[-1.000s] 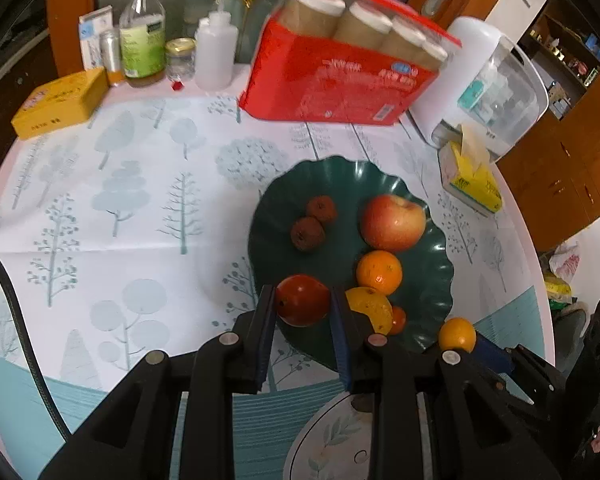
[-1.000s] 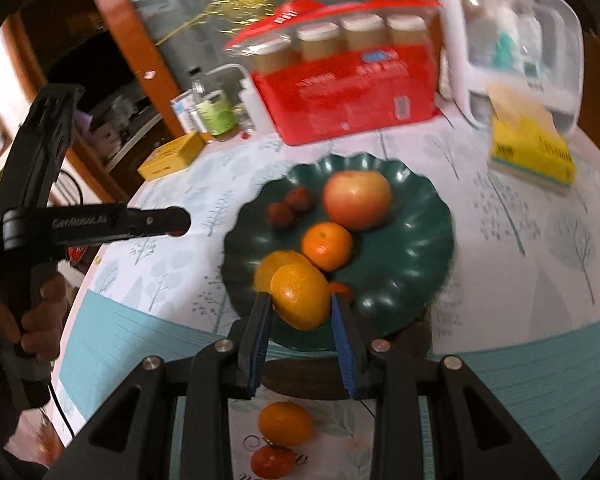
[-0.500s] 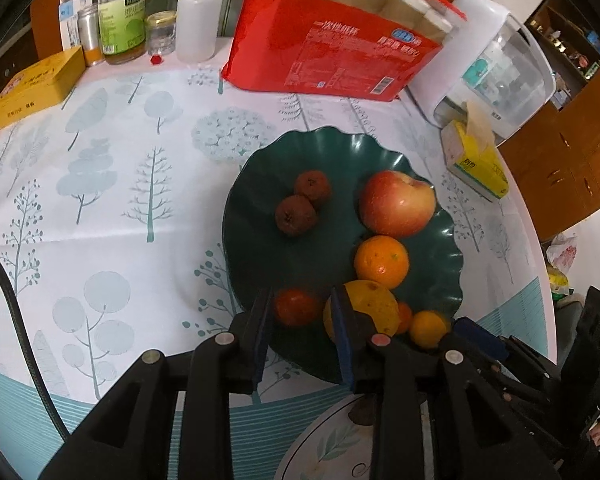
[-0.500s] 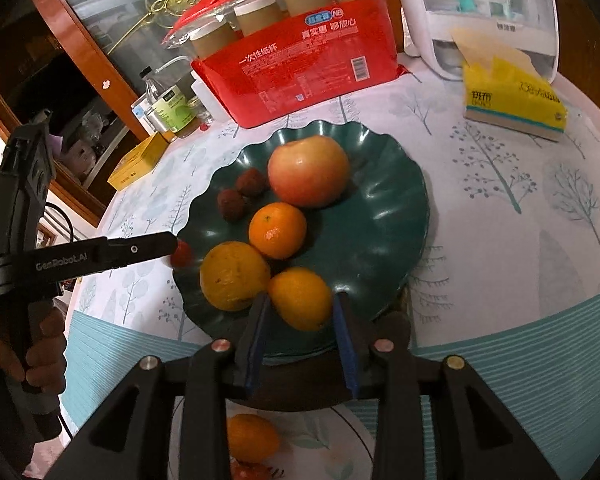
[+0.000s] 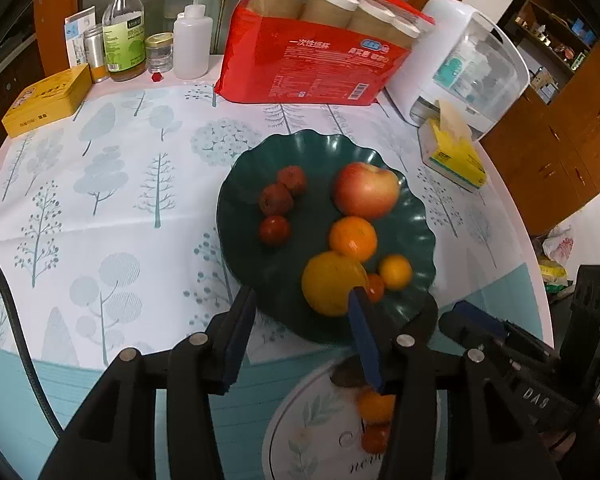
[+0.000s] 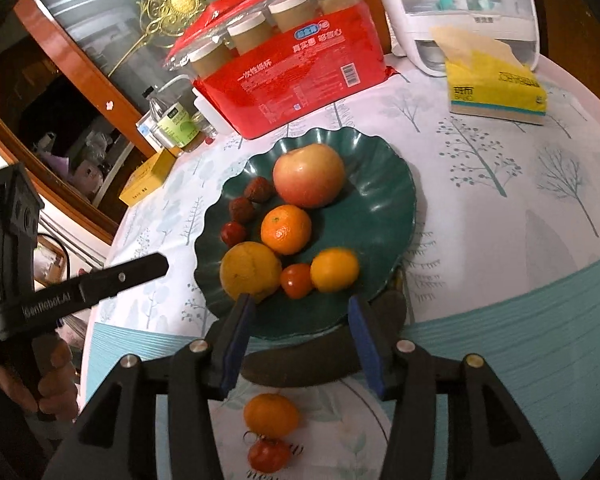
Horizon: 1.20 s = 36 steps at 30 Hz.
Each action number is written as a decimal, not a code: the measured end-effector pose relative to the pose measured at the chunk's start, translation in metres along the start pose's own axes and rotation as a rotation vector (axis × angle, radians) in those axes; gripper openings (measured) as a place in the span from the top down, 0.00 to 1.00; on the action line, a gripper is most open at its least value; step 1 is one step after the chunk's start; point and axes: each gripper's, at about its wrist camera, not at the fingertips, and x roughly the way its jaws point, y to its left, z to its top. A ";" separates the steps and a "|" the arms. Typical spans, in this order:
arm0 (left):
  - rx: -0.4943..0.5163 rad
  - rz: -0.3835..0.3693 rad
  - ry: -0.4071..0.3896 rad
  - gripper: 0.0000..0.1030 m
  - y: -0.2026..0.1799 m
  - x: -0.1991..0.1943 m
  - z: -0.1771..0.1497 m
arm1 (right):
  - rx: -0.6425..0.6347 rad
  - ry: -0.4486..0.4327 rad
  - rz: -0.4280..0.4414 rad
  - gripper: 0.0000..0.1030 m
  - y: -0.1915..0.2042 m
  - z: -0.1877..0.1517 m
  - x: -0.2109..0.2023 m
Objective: Organize fruits
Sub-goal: 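Open both tools over the green plate and pull them back, then grasp the orange mandarin with the left tool while the right tool grasps a cherry tomato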
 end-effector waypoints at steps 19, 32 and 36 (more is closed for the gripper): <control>0.060 -0.014 0.024 0.43 -0.028 -0.039 -0.063 | 0.013 -0.045 -0.020 0.42 0.005 -0.045 -0.055; 0.108 -0.012 0.167 0.39 -0.041 -0.016 -0.103 | -0.127 -0.053 -0.054 0.42 0.016 -0.112 -0.061; 0.123 -0.014 0.166 0.39 -0.043 -0.011 -0.103 | -0.187 -0.070 -0.075 0.42 0.024 -0.129 -0.057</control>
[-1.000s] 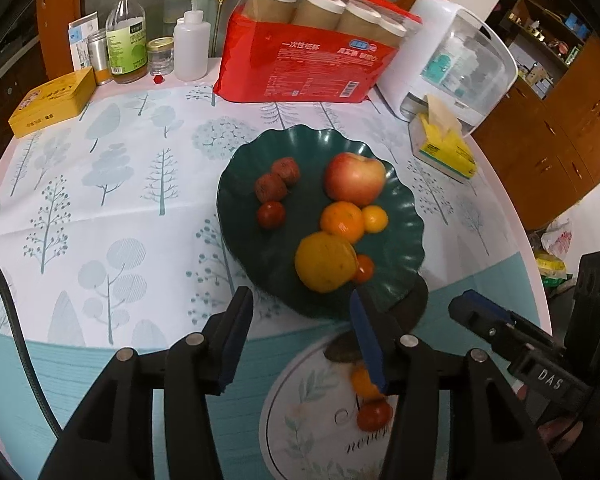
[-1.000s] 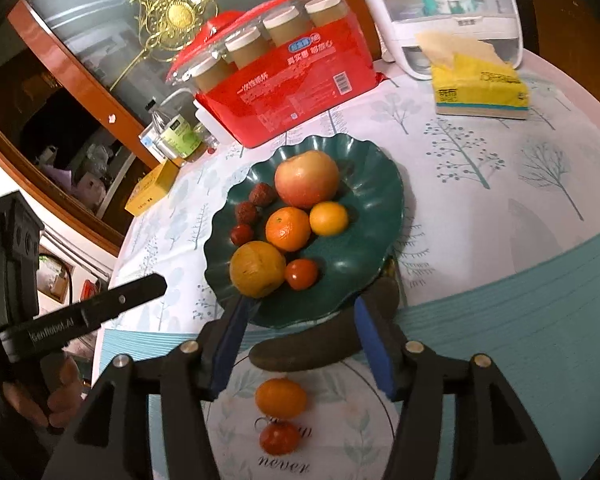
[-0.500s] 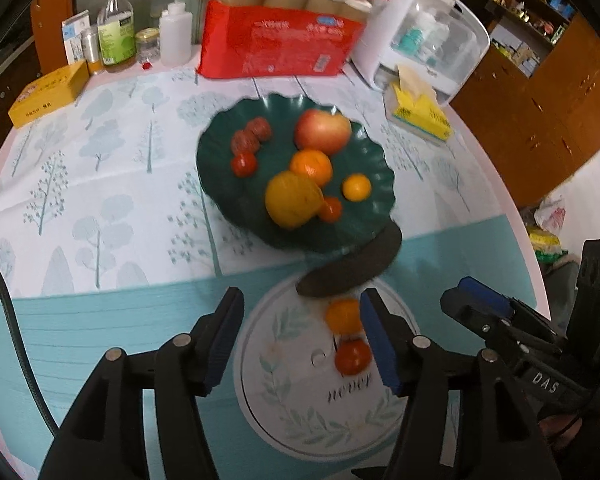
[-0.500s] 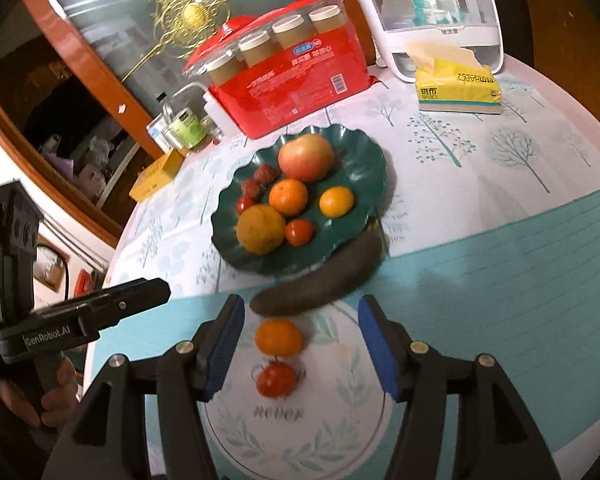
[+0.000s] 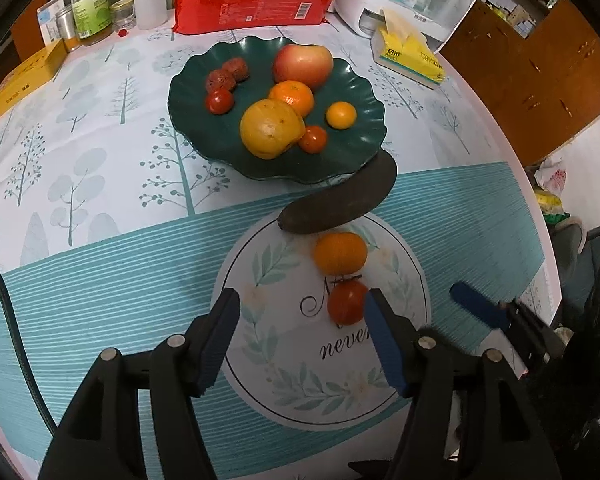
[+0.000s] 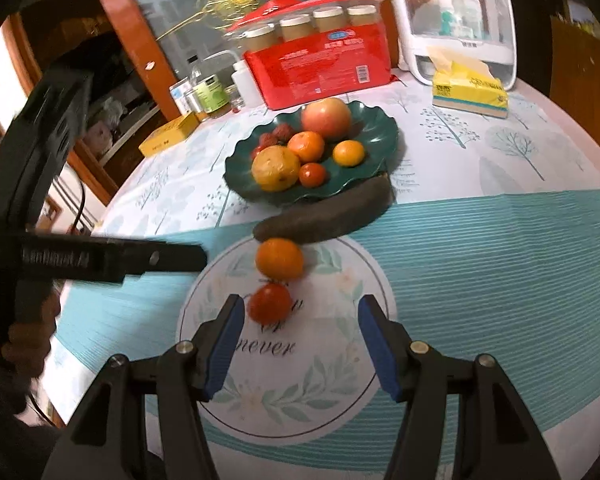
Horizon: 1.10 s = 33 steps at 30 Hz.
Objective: Organize fruits
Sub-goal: 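Grasp the orange mandarin with the left tool while the right tool grasps a cherry tomato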
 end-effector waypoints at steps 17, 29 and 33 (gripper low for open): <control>0.080 -0.092 0.075 0.38 -0.019 0.049 0.015 | -0.117 -0.041 -0.030 0.43 0.028 -0.025 0.027; 0.037 -0.159 0.080 0.40 -0.012 0.073 0.022 | -0.116 -0.006 0.009 0.59 0.029 -0.022 0.046; 0.032 -0.170 0.068 0.46 -0.012 0.075 0.024 | -0.114 0.002 0.015 0.63 0.027 -0.020 0.050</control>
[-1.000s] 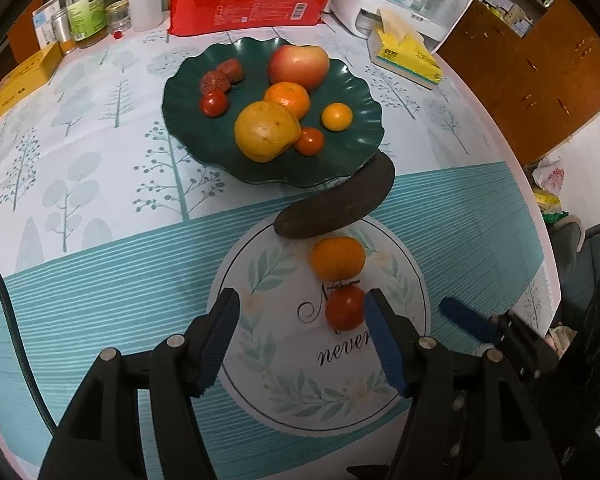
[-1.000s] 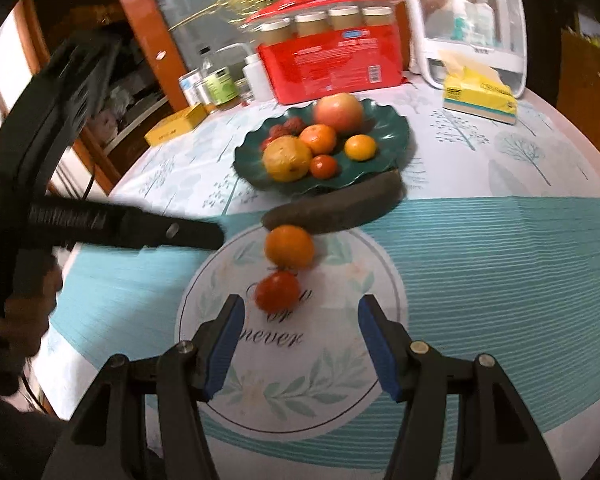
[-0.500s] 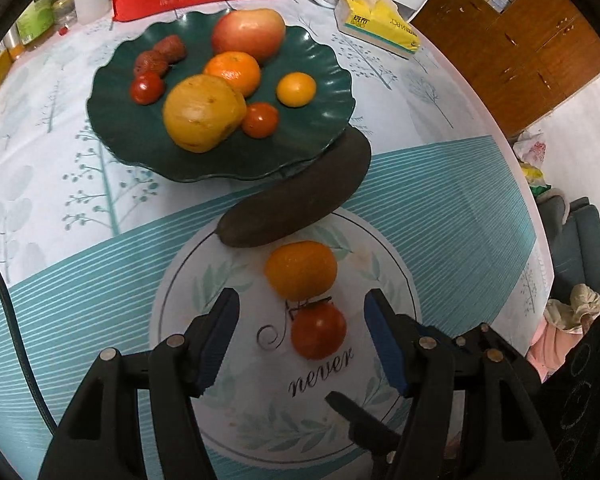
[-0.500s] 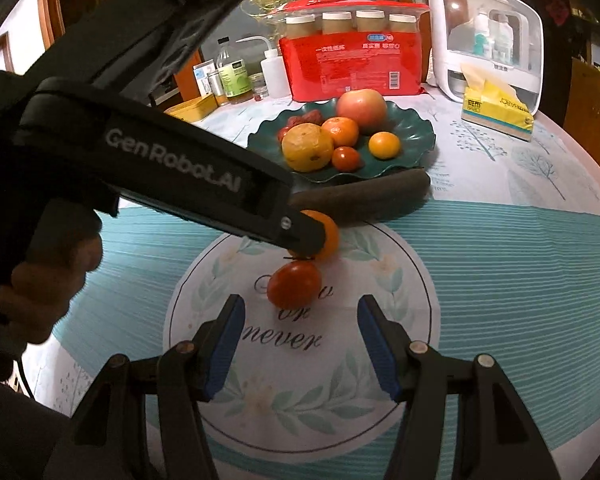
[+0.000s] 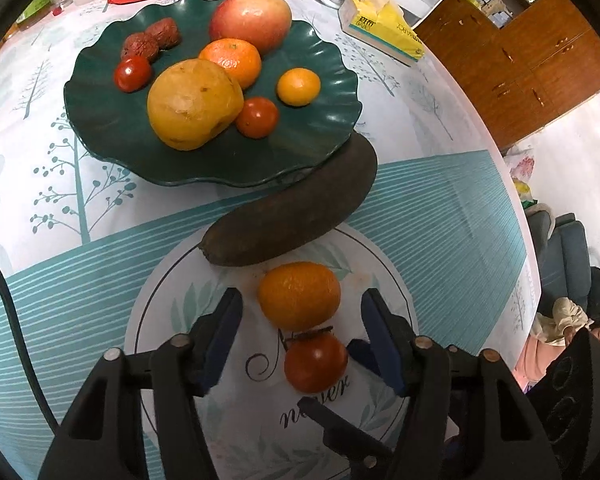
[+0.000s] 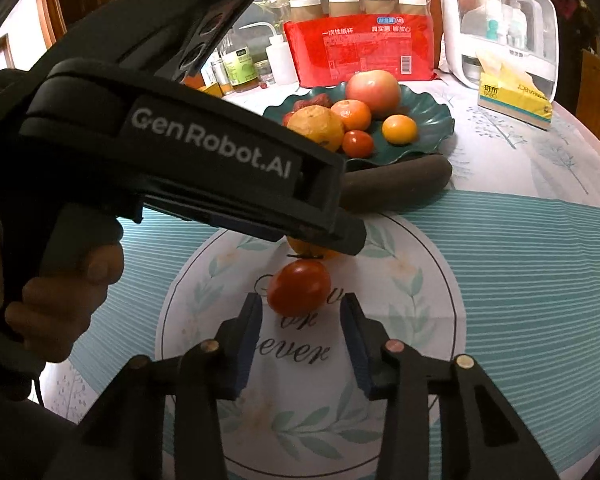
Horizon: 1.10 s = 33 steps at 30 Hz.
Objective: Organize fruits
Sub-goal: 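Grasp the orange mandarin with the left tool while the right tool grasps a cherry tomato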
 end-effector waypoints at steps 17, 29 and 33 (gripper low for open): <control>-0.027 -0.010 -0.009 0.62 0.002 -0.002 0.000 | -0.002 0.037 0.042 0.69 -0.005 0.005 0.010; -0.078 0.019 -0.068 0.62 0.011 -0.026 -0.003 | 0.017 0.072 0.059 0.69 -0.007 0.005 0.006; -0.109 0.033 -0.097 0.62 0.016 -0.038 -0.005 | 0.019 0.073 0.069 0.70 -0.008 0.008 0.002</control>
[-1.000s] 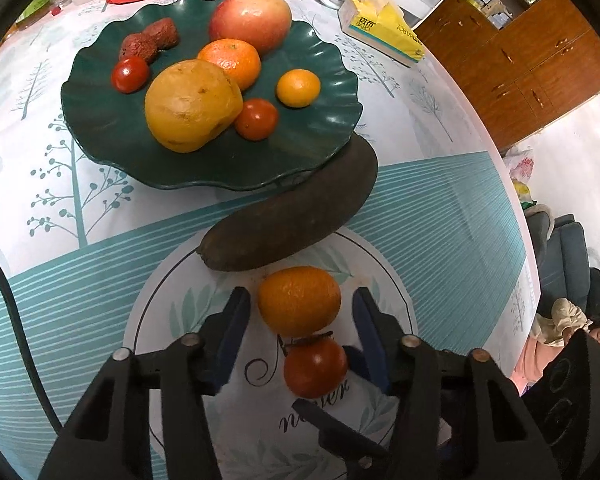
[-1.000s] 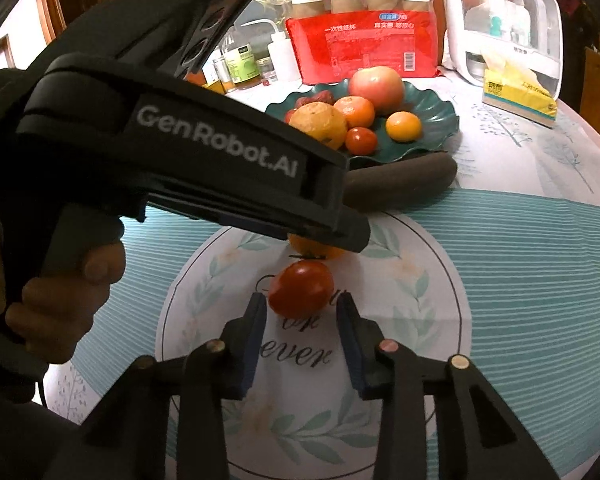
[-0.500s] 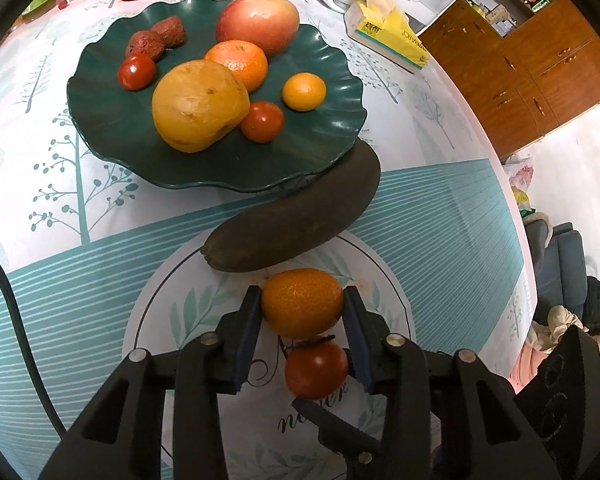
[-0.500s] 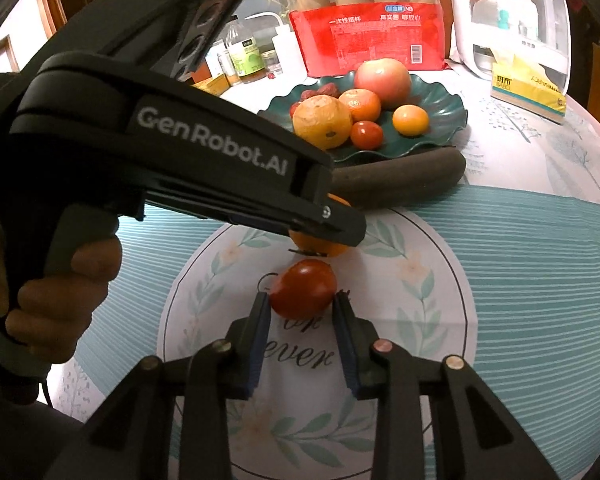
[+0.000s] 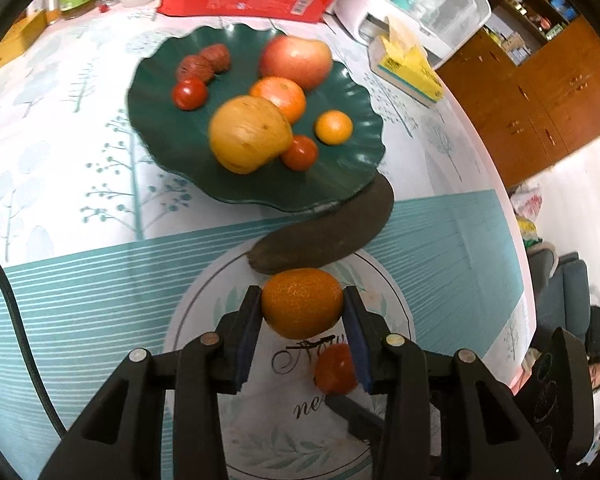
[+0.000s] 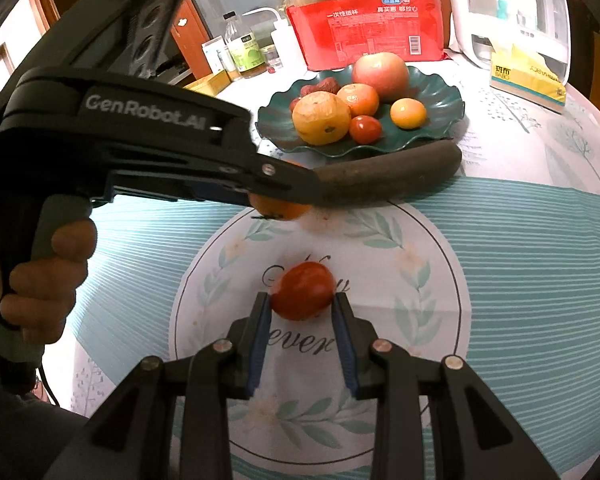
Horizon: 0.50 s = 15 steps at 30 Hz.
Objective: Organize fruits
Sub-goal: 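Grasp the orange mandarin with the left tool while the right tool grasps a cherry tomato, then carry the mandarin onto the green plate and open the left tool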
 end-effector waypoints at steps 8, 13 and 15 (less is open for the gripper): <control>-0.046 0.036 -0.080 0.62 0.017 -0.030 0.007 | -0.007 0.002 0.009 0.73 -0.003 0.007 -0.009; -0.065 0.054 -0.125 0.62 0.026 -0.048 0.010 | -0.015 0.008 0.015 0.73 -0.004 0.011 -0.013; -0.066 0.063 -0.141 0.62 0.029 -0.054 0.013 | -0.030 0.011 0.013 0.73 -0.003 0.013 -0.015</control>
